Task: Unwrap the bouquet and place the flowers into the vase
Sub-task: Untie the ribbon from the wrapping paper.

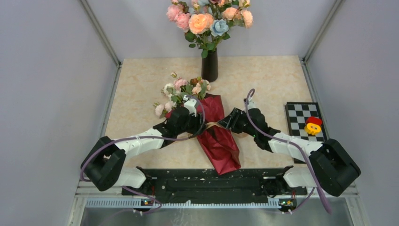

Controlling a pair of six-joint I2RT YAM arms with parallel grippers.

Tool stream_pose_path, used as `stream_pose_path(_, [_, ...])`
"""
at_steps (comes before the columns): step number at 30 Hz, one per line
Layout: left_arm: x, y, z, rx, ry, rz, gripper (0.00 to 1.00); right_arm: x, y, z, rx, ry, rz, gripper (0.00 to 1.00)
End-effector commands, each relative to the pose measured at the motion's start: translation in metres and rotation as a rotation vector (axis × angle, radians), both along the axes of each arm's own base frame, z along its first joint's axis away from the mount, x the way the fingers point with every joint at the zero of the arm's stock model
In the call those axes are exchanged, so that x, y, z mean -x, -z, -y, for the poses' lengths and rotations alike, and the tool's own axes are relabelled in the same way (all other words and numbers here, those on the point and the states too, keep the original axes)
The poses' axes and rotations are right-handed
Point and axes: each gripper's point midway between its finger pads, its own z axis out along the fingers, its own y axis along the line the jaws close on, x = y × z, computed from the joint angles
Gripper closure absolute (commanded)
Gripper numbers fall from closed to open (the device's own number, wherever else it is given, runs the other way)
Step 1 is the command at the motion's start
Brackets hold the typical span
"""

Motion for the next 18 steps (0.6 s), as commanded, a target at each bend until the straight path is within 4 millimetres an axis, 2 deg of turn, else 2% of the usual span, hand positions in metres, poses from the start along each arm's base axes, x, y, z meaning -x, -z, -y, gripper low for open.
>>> stream_pose_path(1, [-0.007,-0.015,0.012,0.05,0.018,0.044,0.5,-0.009,-0.017,-0.015,-0.047,-0.018,0.044,0.51])
stream_pose_path(9, [-0.007,-0.014,0.013,0.056,0.019,0.044,0.65,-0.015,-0.017,-0.022,-0.058,-0.028,0.041,0.52])
stream_pose_path(18, [-0.008,-0.021,0.013,0.069,0.011,0.058,0.87,-0.024,-0.024,-0.028,-0.056,-0.031,0.061,0.52])
